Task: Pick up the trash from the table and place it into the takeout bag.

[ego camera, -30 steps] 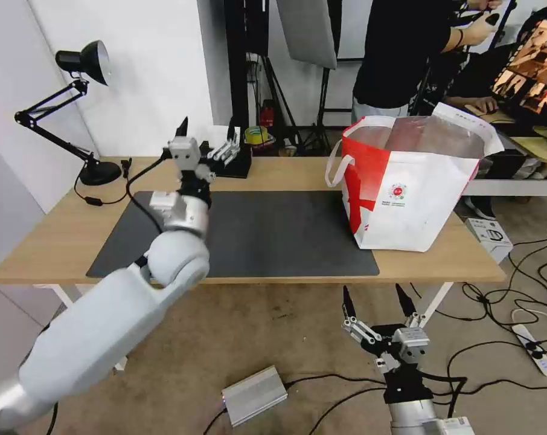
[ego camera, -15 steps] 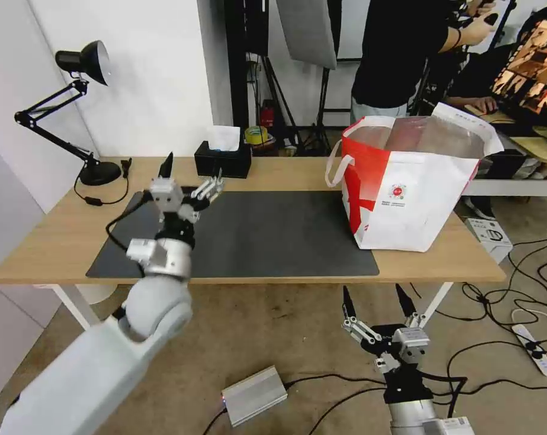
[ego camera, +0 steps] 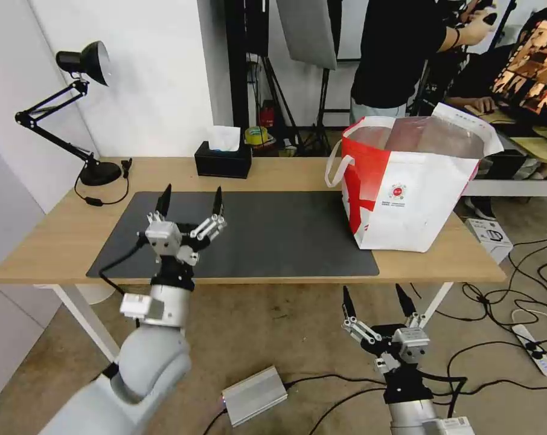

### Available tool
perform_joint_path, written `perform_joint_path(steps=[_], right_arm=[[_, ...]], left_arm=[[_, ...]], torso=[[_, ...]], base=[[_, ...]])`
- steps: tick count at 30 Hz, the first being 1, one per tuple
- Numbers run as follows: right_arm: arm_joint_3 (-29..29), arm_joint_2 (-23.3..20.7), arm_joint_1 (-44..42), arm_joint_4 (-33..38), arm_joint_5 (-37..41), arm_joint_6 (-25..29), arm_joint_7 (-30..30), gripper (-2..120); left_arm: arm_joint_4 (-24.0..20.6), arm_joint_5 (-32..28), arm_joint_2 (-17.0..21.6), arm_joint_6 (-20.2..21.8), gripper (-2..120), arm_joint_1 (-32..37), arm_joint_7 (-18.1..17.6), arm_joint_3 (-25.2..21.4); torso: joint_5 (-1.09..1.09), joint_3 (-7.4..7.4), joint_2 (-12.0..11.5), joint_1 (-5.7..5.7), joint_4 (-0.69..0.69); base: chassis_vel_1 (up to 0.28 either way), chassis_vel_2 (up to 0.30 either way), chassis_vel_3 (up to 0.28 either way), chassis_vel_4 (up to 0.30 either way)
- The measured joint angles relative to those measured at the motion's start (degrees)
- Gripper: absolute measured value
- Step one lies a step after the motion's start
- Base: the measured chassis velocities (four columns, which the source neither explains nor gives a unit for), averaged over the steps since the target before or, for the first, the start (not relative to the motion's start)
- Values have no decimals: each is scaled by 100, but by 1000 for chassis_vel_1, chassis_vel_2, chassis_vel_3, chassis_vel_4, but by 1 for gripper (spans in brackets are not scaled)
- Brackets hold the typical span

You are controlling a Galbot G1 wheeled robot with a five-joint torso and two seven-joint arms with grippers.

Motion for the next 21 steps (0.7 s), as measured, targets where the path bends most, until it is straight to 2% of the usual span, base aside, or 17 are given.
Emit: perform_joint_path(steps=[4,14,21], right_arm=[[0,0,0,0,0,0,0,100],[0,0,0,0,0,0,0,100],[0,0,0,0,0,0,0,100]], left_arm=[[-37,519,-345,-100,100,483,39,15],[-233,1394,-746,-222,100,1319,72,-120],[-357,2071,-1102,-489,100,1986,73,-292]], torso=[[0,0,0,0,0],[1,0,0,0,0],[0,0,0,0,0]], base=[[0,0,0,0],[0,0,0,0],[0,0,0,0]])
